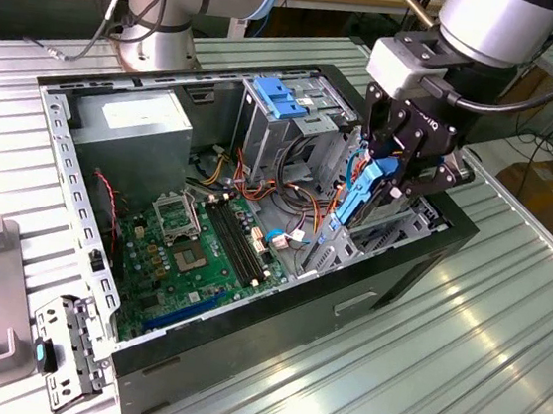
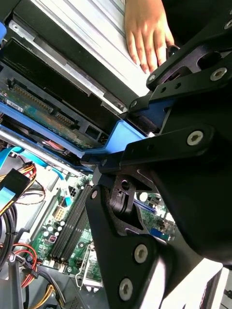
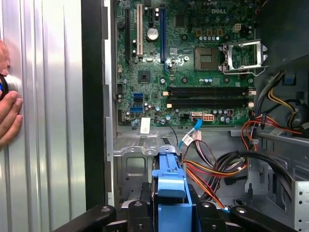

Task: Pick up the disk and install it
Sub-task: 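Insert the disk into the insertion slot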

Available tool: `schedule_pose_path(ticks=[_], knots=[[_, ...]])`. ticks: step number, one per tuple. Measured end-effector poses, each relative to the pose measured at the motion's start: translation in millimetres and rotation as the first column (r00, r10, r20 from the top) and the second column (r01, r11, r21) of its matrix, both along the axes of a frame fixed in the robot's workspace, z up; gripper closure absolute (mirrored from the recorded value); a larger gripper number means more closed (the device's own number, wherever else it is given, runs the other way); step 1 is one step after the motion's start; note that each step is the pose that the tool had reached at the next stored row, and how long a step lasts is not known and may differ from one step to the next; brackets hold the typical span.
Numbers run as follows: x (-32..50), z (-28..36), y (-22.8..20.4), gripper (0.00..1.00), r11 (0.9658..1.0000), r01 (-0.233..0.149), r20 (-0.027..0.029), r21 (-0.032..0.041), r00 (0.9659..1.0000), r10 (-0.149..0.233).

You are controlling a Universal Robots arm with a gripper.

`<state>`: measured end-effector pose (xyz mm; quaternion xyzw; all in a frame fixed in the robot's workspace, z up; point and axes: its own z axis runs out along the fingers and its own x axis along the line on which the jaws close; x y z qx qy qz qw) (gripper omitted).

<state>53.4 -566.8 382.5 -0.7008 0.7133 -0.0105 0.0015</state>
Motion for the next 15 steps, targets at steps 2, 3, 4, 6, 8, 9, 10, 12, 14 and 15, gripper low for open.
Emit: schedule_pose_path(ticks=[2, 3, 4, 6, 8, 9, 10, 12, 14, 15], knots=[[0.0, -5.7, -0.4, 0.63, 1.0, 0.0, 0.0, 0.0001, 1.0, 0.0], [0.0, -6.5, -0.4, 0.63, 1.0, 0.0, 0.0, 0.0001, 1.0, 0.0], [0.0, -6.6, -0.4, 0.63, 1.0, 0.0, 0.0, -0.0002, 1.0, 0.0], [0.0, -6.9, -0.5, 0.63, 1.0, 0.0, 0.0, 0.0, 1.0, 0.0], [0.0, -7.1, -0.5, 0.63, 1.0, 0.0, 0.0, 0.0, 1.0, 0.0], [0.0, -7.1, -0.5, 0.63, 1.0, 0.0, 0.0, -0.0004, 1.0, 0.0], [0.0, -7.3, -0.5, 0.62, 1.0, 0.0, 0.0, -0.0001, 1.0, 0.0], [0.0, -7.5, -0.5, 0.55, 1.0, 0.0, 0.0, 0.0, 1.0, 0.0], [0.0, -7.8, -0.6, 0.55, 1.0, 0.0, 0.0, -0.0001, 1.0, 0.0], [0.0, -7.9, -0.6, 0.55, 1.0, 0.0, 0.0, 0.0, 1.0, 0.0]])
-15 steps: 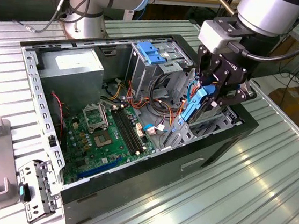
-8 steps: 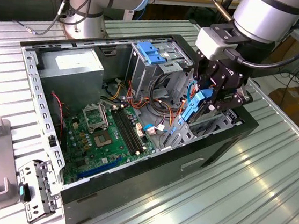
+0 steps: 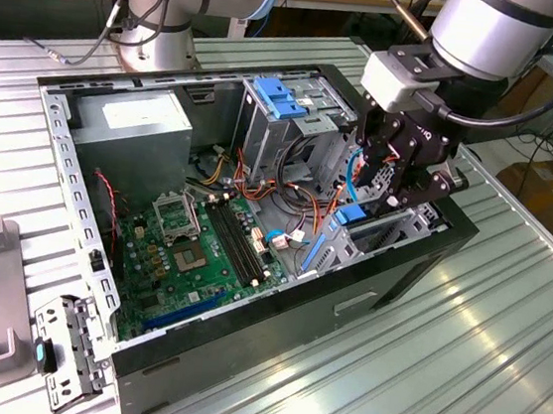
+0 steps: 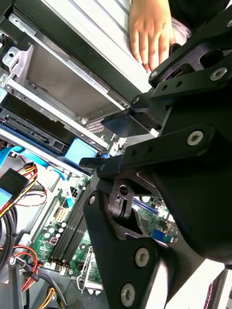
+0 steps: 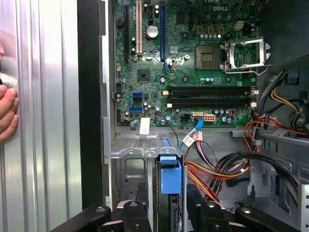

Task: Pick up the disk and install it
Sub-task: 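Insert the disk into the insertion slot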

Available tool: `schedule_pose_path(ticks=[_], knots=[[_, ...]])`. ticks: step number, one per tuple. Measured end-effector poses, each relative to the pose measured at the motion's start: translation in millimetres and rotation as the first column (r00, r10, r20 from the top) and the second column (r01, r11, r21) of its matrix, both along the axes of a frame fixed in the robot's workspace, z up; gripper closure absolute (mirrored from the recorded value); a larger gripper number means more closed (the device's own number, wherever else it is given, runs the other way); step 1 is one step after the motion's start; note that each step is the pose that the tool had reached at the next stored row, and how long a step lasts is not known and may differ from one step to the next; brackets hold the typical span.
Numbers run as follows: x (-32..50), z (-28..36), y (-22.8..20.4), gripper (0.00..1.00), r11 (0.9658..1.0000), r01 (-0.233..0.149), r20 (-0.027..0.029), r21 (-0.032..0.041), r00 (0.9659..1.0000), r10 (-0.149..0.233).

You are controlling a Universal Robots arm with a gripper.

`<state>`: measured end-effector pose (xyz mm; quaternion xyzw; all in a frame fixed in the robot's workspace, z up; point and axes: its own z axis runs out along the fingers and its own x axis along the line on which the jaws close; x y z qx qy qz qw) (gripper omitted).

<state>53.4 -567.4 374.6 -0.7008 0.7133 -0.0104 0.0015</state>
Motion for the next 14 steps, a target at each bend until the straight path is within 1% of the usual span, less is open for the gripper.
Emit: schedule_pose_path(ticks=[3, 4, 14], knots=[[0.0, -0.2, 0.0, 0.56, 1.0, 0.0, 0.0, 0.0, 1.0, 0.0], [0.0, -0.3, 0.0, 0.64, 1.0, 0.0, 0.0, -0.0001, 1.0, 0.0], [0.0, -1.8, -0.2, 0.64, 1.0, 0.0, 0.0, 0.0, 1.0, 0.0]])
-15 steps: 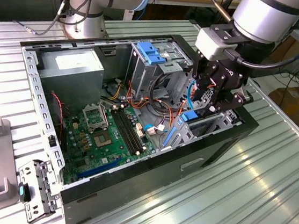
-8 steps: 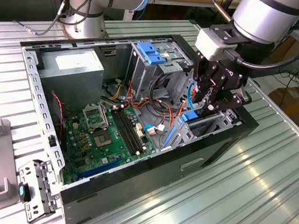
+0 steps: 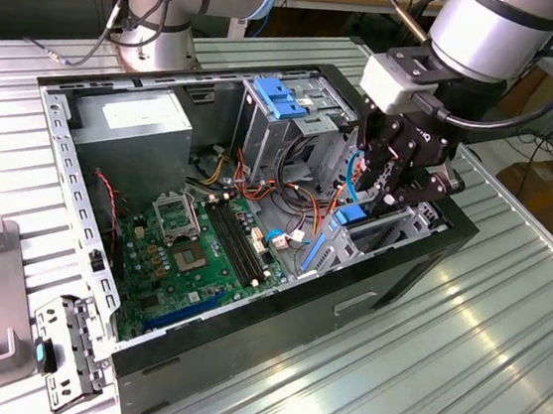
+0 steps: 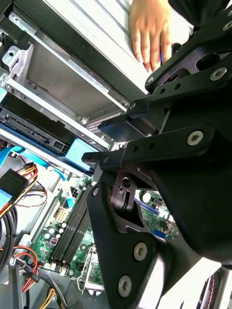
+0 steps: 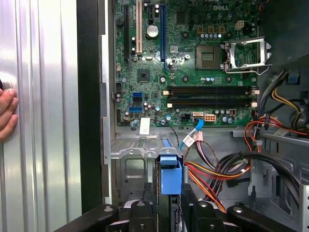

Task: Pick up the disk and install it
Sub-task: 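Insert the disk into the insertion slot, then insert the first disk wire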

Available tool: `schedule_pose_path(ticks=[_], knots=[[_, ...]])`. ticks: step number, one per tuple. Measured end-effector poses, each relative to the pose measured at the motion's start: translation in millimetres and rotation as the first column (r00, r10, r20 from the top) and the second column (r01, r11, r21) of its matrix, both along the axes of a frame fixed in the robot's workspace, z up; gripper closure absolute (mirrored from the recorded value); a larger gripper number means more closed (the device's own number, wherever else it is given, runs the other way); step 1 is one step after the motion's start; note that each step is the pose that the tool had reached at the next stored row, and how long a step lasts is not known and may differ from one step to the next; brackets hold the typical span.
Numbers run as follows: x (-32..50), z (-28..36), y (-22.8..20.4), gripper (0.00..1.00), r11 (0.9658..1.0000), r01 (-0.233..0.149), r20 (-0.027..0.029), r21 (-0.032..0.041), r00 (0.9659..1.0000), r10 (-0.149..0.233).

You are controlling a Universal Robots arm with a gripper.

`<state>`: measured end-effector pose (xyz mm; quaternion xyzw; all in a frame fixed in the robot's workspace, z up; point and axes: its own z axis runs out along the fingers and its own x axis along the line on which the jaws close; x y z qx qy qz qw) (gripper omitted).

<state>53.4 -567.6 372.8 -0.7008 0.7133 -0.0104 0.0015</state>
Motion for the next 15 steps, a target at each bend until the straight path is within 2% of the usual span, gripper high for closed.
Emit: schedule_pose_path(ticks=[3, 15], knots=[[0.0, -3.2, -0.3, 0.64, 1.0, 0.0, 0.0, 0.0, 1.0, 0.0], [0.8, -4.6, -0.4, 0.64, 1.0, -0.003, -0.0001, 0.0, 1.0, 0.003]])
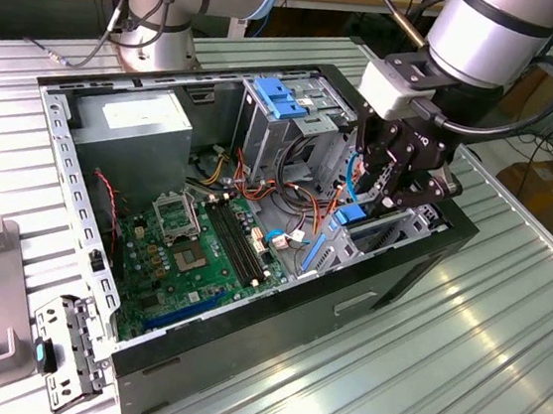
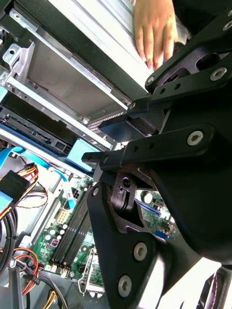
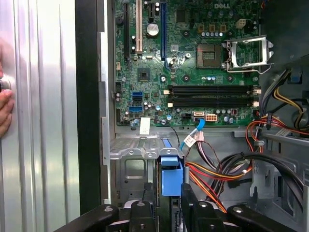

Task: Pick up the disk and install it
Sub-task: 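Insert the first disk wire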

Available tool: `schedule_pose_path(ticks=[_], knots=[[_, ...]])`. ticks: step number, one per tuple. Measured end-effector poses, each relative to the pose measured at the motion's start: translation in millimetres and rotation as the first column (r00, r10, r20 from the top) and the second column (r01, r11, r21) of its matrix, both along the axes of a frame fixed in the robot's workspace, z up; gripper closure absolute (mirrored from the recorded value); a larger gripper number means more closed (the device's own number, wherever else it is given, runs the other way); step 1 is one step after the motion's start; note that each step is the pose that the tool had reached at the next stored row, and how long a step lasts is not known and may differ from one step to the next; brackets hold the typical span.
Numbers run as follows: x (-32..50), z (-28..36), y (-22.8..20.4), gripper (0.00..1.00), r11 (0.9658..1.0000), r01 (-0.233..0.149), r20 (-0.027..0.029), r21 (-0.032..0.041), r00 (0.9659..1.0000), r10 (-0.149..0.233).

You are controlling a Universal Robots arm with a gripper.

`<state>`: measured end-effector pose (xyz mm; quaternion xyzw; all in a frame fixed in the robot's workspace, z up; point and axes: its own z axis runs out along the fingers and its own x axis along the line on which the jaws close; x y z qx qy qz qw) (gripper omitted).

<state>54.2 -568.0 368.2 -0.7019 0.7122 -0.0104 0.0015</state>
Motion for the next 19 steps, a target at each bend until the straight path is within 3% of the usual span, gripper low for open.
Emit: schedule_pose_path(ticks=[2, 9, 12, 14, 16, 19], knots=[[10.3, -0.2, 0.0, 0.64, 0.9994, -0.033, 0.0001, 0.0, 0.9994, 0.033], [61.4, -1.7, 0.1, 0.64, 0.9989, -0.047, -0.0001, 0.0001, 0.9989, 0.047], [68.1, -1.7, 0.4, 0.64, 0.9981, -0.062, -0.0001, 0.0, 0.9981, 0.062], [68.2, -1.2, 0.3, 0.64, 0.9952, -0.098, -0.0004, -0.0002, 0.9952, 0.098], [68.3, 2.9, 0.3, 0.64, 0.9923, -0.124, -0.0008, 0.0001, 0.9923, 0.124], [68.3, 10.2, 0.6, 0.64, 0.9912, -0.132, -0.0023, -0.0002, 0.9912, 0.132]])
